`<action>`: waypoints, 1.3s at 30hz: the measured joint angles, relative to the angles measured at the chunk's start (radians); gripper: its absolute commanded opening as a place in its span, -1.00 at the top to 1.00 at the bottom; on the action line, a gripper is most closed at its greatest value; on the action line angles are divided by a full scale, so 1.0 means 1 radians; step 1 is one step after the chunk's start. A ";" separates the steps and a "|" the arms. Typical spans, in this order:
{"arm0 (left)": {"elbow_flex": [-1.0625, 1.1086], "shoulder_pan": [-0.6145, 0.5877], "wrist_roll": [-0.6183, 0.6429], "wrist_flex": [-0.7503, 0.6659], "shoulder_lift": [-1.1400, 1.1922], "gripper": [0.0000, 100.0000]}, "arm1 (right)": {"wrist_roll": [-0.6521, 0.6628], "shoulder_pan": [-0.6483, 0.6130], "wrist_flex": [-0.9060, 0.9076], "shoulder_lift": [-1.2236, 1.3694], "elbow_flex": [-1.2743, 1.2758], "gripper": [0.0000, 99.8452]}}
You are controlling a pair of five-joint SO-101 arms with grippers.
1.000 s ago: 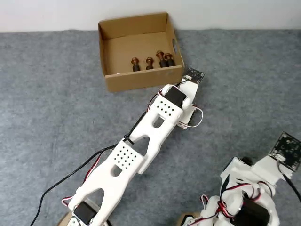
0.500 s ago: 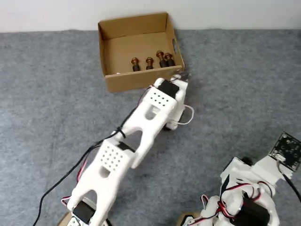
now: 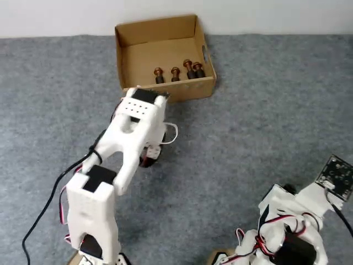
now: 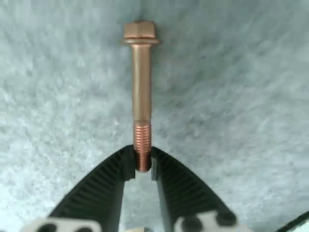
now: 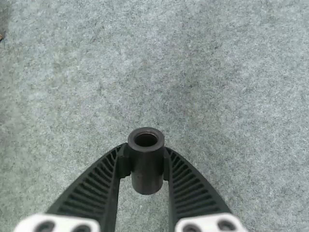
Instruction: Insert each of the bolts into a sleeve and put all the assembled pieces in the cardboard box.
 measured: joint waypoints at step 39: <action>0.086 -0.020 -0.040 -0.215 -0.014 0.55 | 0.000 -0.064 0.000 0.000 0.000 0.98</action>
